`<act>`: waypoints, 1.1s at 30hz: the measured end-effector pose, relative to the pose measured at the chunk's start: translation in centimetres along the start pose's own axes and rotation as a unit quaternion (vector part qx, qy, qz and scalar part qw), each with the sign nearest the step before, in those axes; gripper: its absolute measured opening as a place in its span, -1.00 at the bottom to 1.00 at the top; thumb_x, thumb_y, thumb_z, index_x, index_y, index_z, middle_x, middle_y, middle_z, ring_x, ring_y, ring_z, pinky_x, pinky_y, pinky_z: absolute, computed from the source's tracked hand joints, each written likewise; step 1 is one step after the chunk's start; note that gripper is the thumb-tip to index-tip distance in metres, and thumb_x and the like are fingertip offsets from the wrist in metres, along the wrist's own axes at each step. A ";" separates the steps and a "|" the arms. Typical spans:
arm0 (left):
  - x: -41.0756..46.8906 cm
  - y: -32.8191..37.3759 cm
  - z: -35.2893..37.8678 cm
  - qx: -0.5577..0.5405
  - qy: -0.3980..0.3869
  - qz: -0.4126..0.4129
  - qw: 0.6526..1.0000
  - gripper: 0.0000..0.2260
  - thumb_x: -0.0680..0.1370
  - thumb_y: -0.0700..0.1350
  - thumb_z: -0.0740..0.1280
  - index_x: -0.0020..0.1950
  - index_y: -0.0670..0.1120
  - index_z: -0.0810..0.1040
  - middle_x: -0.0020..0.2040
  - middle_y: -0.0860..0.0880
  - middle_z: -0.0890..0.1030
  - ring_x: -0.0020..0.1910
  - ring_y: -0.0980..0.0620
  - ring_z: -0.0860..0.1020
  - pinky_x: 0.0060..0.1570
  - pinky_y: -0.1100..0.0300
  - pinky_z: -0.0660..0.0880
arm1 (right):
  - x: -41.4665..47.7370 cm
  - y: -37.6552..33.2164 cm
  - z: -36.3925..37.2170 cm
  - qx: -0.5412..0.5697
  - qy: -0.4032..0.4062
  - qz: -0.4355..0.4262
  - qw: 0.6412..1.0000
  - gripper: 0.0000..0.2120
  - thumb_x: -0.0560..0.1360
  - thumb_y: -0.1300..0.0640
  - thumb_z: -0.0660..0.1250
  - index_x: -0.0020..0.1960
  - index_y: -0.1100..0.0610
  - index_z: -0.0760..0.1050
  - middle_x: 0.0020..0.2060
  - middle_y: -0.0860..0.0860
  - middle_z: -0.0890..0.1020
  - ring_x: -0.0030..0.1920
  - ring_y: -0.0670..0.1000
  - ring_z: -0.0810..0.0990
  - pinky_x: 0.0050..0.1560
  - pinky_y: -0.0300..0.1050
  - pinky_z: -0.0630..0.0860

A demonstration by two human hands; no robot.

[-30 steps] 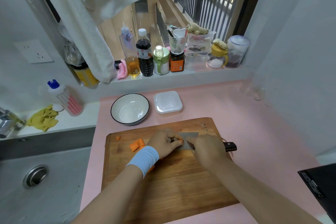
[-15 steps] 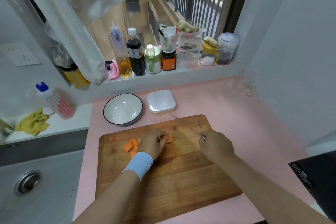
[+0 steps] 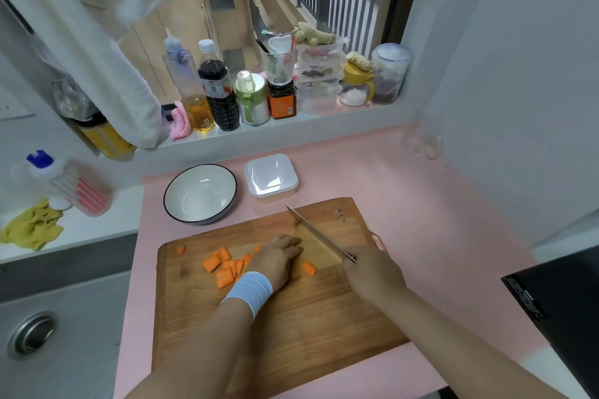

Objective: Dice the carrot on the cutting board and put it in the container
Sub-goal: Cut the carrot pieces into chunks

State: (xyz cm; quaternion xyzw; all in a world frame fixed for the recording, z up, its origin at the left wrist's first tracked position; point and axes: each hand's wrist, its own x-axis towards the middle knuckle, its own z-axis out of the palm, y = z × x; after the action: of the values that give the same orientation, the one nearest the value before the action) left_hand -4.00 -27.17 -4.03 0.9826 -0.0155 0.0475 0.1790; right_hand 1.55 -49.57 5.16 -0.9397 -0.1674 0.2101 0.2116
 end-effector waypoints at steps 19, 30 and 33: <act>-2.3 2.1 3.2 -0.039 0.072 0.045 0.996 -0.92 0.47 -0.20 0.42 -0.06 -0.08 0.66 -0.14 -0.02 0.55 -0.10 0.01 0.51 -0.26 0.15 0.55 | -0.2 0.1 1.8 0.018 -0.053 -0.012 0.998 -0.73 0.66 -0.06 0.15 0.00 -0.01 0.60 -0.29 -0.09 0.60 -0.26 -0.05 0.59 -0.31 -0.15 0.43; -2.4 3.2 4.5 -0.095 0.154 0.037 0.983 -0.80 0.55 -0.15 0.26 -0.07 -0.18 0.66 -0.09 -0.08 0.61 -0.02 0.04 0.49 -0.02 0.25 0.46 | -1.8 -0.1 2.4 -0.079 -0.018 -0.061 0.995 -0.70 0.65 -0.07 0.10 0.11 -0.04 0.58 -0.07 0.00 0.68 -0.01 0.11 0.64 0.01 0.00 0.57; -2.6 3.2 4.7 -0.099 0.168 0.038 0.980 -0.78 0.57 -0.15 0.25 -0.04 -0.19 0.68 -0.03 -0.10 0.64 0.03 0.00 0.51 0.04 0.24 0.47 | -2.4 0.1 2.5 -0.099 -0.005 -0.084 0.992 -0.71 0.64 -0.05 0.10 0.22 -0.10 0.54 -0.07 -0.02 0.68 -0.01 0.09 0.63 -0.02 -0.03 0.55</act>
State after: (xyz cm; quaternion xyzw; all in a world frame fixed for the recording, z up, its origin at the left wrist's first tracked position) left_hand -6.35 -31.79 -7.49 0.9368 -0.0275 0.2167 0.2733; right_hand -1.61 -49.79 3.84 -0.9375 -0.2668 0.1790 0.1335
